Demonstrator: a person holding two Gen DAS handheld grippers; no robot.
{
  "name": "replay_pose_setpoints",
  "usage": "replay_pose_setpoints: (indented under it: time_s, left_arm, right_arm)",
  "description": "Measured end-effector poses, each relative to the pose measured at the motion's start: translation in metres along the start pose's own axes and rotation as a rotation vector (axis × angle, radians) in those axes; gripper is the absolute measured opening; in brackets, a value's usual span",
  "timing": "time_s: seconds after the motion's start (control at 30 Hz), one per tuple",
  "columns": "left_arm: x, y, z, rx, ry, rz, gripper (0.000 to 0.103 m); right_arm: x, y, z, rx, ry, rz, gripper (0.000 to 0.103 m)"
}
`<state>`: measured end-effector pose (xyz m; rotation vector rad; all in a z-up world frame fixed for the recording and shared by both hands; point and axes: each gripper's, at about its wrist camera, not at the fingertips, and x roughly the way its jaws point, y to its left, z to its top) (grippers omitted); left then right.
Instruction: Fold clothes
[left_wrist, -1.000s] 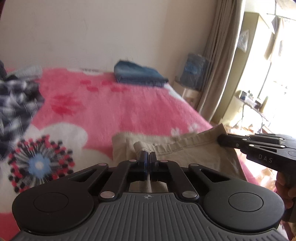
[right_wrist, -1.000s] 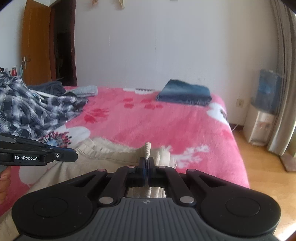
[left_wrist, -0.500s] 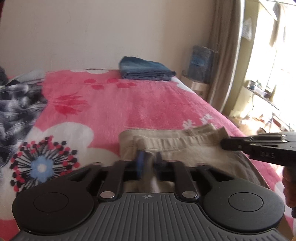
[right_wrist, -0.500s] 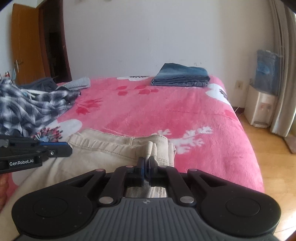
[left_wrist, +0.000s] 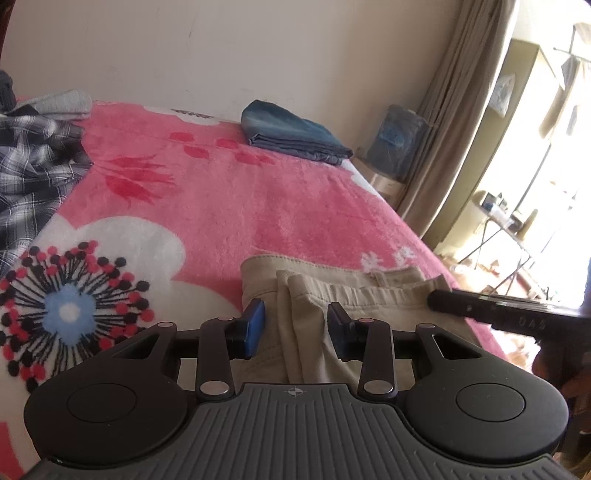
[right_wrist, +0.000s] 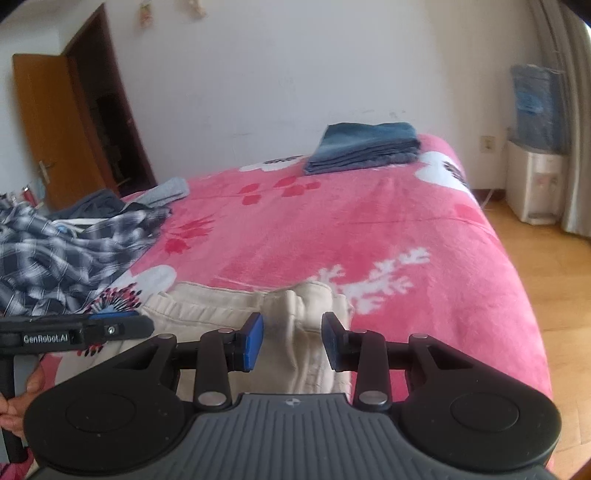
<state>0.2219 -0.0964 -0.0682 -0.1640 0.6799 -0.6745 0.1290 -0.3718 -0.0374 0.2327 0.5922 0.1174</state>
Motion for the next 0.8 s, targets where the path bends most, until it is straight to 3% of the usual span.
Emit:
replay_pose_setpoints:
  time_s: [0.27,0.3,0.37,0.43,0.63,0.8]
  left_arm:
    - [0.006,0.002,-0.001,-0.017,0.010,-0.024,0.036]
    - [0.006,0.002,-0.001,-0.016,0.005,-0.023,0.035]
    - [0.002,-0.002,-0.004,0.013,-0.023,-0.012,0.024]
    - [-0.002,-0.008,-0.006,0.051,-0.046,-0.005,0.020]
    - [-0.006,-0.020,-0.009,0.098,-0.091,0.021,0.006]
    - [-0.012,-0.022,0.004,0.079,-0.106,0.012,0.003]
  right_arm:
    - [0.014,-0.012,0.002,0.068,0.027,0.059,0.036]
    - [0.014,-0.013,0.002,0.073,0.028,0.067,0.032]
    - [0.012,-0.011,0.002,0.057,0.024,0.072,0.020]
    - [0.008,-0.006,0.001,0.026,0.011,0.067,0.015]
    - [0.000,0.005,0.002,-0.021,-0.049,0.045,0.013]
    - [-0.009,0.007,0.009,-0.012,-0.094,0.047,0.013]
